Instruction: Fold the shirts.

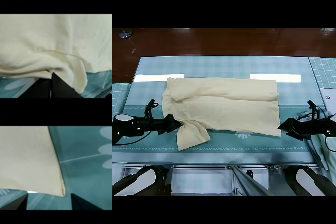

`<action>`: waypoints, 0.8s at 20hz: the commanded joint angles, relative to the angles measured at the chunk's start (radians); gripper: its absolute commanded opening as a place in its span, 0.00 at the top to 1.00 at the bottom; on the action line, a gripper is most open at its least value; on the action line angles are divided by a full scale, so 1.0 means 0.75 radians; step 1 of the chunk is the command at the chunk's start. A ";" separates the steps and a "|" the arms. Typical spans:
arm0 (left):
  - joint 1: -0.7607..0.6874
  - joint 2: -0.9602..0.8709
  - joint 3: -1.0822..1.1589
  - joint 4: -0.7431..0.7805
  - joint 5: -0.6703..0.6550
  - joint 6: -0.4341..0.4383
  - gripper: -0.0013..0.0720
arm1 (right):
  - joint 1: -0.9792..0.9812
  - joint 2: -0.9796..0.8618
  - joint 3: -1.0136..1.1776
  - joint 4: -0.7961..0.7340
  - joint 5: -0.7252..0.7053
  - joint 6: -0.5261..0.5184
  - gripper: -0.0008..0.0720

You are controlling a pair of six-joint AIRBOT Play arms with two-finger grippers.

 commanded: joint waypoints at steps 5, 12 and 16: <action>-0.005 0.000 0.021 -0.027 -0.036 0.013 0.95 | 0.161 -0.187 -0.002 0.039 -0.108 0.050 0.14; 0.017 -0.001 0.073 -0.021 -0.114 0.032 0.95 | 0.167 -0.332 0.151 0.450 -0.166 -0.200 0.96; 0.138 -0.003 0.294 -0.025 -0.138 0.012 0.95 | 0.167 -0.373 0.415 0.395 -0.115 -0.178 0.96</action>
